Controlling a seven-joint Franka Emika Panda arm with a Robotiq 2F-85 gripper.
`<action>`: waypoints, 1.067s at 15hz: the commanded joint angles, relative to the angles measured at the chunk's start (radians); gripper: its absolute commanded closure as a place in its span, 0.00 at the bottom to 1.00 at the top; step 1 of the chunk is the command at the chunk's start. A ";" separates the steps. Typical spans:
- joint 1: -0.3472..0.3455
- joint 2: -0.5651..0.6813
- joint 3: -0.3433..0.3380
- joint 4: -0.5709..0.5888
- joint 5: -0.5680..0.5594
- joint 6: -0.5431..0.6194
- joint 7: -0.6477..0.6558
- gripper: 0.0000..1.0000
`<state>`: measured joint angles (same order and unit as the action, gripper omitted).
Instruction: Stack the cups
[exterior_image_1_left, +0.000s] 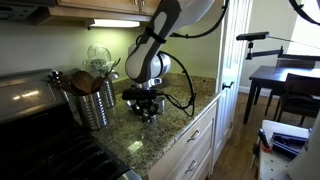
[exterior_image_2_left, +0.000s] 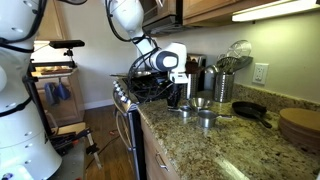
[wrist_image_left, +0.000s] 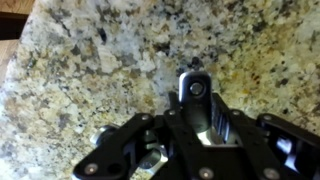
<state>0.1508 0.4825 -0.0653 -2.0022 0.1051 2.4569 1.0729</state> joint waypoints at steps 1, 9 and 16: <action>0.003 -0.030 -0.009 -0.031 -0.003 0.010 0.028 0.64; 0.013 -0.056 -0.027 -0.048 -0.024 0.004 0.051 0.69; 0.016 -0.073 -0.040 -0.057 -0.041 -0.001 0.075 0.72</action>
<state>0.1550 0.4708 -0.0897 -2.0052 0.0932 2.4568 1.1045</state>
